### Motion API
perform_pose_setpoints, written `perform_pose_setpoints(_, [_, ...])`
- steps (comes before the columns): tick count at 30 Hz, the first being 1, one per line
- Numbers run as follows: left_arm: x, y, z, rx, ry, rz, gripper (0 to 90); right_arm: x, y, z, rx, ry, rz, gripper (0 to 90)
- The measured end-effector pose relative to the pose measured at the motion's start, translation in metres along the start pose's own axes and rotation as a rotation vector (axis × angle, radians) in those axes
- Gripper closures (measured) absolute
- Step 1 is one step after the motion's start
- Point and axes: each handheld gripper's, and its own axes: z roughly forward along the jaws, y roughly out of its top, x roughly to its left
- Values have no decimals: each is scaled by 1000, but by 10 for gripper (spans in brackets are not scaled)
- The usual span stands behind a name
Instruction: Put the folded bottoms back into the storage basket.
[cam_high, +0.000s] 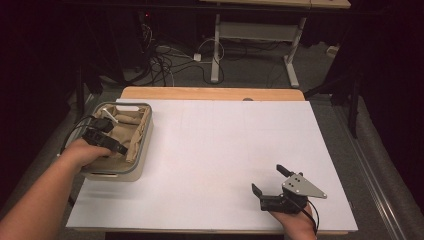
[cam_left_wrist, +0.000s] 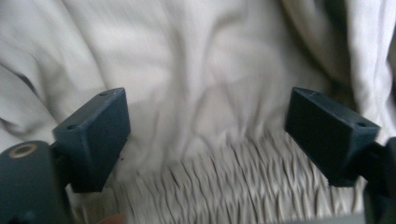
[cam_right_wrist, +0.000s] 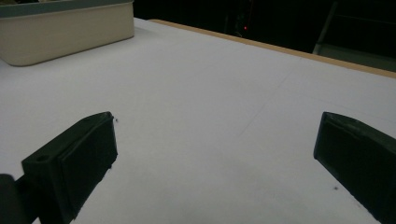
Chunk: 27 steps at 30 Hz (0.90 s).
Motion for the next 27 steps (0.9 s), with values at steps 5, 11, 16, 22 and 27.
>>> perform_pose_setpoints(5, [-11,3,1,101,22,34,0,2,-1,-2,-3,9,3,5])
perform_pose_setpoints(11, [-20,7,-14,129,32,30,0,2,-3,0,0,8,-2,5])
perform_pose_setpoints(16, [-30,9,-36,116,45,29,0,0,-6,1,11,-2,4,5])
perform_pose_setpoints(22, [-42,13,-58,111,59,28,0,-7,-4,8,17,-37,25,5])
perform_pose_setpoints(27, [-54,17,-76,94,65,34,0,-9,-4,7,14,-51,29,5])
